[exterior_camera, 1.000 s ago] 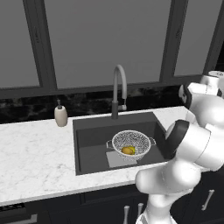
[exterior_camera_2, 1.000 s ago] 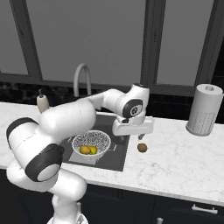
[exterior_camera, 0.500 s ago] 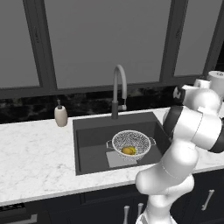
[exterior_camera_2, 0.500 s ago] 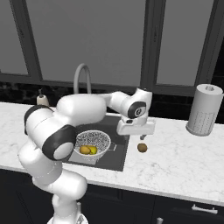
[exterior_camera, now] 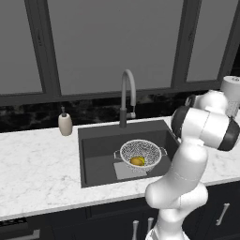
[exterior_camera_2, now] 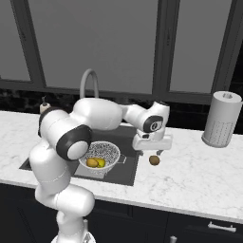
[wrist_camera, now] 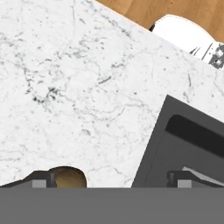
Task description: Put the colander in the sink, put the pear, pear, kiwi in the colander, and turn on the sink faucet and pour water over the colander.
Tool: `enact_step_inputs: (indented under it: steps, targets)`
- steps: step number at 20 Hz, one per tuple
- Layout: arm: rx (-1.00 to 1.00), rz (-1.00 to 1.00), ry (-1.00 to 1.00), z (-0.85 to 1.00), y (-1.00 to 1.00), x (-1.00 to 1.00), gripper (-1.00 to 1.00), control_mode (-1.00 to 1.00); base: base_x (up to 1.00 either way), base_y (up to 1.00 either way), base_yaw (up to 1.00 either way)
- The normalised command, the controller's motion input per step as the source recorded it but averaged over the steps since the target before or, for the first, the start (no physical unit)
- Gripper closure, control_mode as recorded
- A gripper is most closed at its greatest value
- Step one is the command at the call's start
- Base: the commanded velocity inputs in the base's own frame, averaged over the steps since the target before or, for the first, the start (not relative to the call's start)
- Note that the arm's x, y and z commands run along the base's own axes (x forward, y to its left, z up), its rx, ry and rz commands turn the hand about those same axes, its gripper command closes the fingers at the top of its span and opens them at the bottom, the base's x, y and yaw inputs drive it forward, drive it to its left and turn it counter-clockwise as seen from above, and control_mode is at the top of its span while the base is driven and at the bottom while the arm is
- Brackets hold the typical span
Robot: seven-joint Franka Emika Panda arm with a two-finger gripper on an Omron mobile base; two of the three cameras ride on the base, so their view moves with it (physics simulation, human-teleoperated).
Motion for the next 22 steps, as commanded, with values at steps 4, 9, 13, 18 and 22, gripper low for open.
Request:
enact_step_inputs:
  steps: [4, 9, 13, 18, 22]
  targets:
    - [0.00, -0.01, 0.00, -0.24, 0.00, 0.05, -1.00, -1.00, 0.00, 0.00, 0.00]
    - [0.00, 0.00, 0.00, -0.30, 0.00, 0.21, -1.00, -1.00, 0.00, 0.00, 0.00]
    - [0.00, 0.00, 0.00, -0.21, -0.03, 0.28, -1.00, -1.00, 0.00, 0.00, 0.00]
    - [0.00, 0.00, 0.00, -0.11, -0.06, 0.23, -1.00, -1.00, 0.00, 0.00, 0.00]
    - [0.00, -0.01, 0.00, -0.08, -0.15, 0.15, -1.00, -1.00, 0.00, 0.00, 0.00]
